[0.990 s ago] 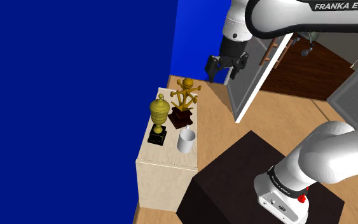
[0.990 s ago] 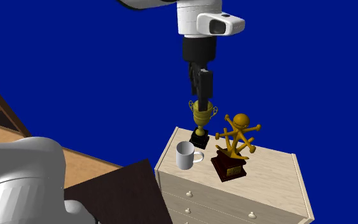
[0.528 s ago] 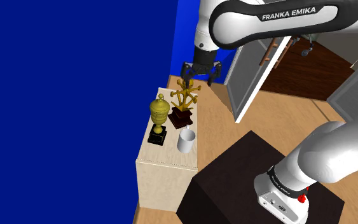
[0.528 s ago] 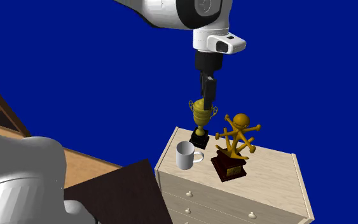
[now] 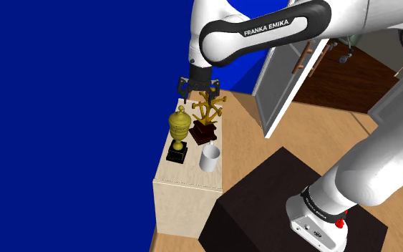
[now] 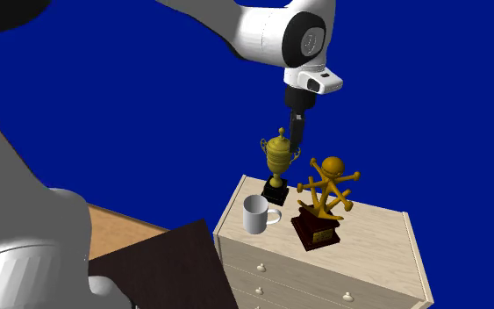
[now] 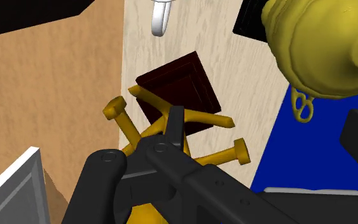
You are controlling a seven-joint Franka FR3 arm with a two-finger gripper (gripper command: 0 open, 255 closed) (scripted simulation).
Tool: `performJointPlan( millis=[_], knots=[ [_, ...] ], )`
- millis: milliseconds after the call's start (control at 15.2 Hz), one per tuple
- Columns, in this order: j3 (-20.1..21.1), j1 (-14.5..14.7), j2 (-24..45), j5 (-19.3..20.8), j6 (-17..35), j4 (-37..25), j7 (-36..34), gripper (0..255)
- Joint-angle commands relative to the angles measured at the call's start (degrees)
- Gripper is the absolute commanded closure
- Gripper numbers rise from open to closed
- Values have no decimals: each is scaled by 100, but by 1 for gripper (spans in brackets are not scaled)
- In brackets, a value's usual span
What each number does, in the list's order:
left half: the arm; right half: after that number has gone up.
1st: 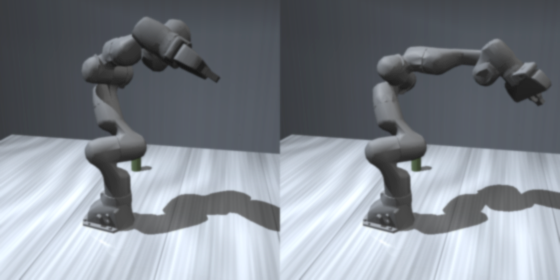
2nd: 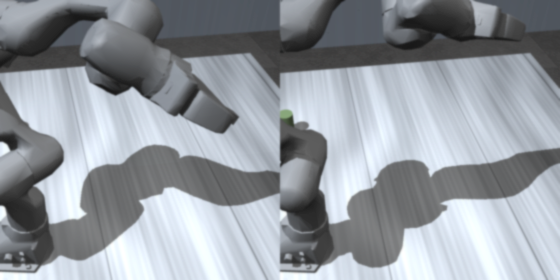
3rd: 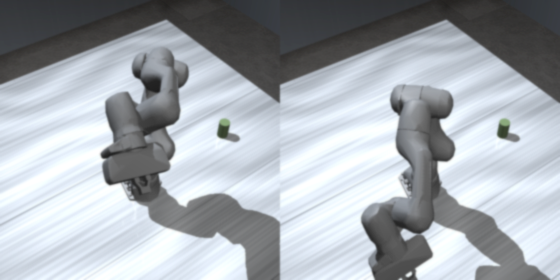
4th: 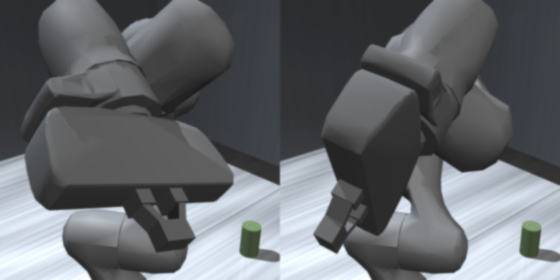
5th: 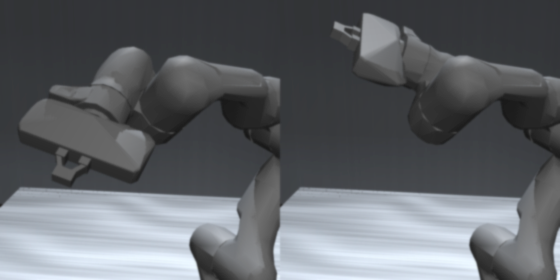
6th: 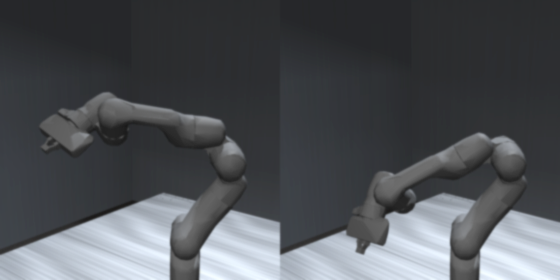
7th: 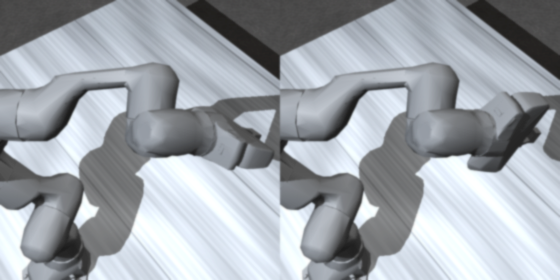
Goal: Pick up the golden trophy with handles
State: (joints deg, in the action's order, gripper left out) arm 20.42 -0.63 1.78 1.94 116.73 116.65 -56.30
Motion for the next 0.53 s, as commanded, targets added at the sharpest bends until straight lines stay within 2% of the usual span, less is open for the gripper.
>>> performJointPlan(
  millis=[0, 132, 462],
  knots=[
    [19, 37, 462, 103, 93, -341, -338, 0],
    [6, 104, 932, 213, 157, -723, -648, 0],
    [-16, 126, 1074, 274, 435, -579, -695, 0]
  ],
)
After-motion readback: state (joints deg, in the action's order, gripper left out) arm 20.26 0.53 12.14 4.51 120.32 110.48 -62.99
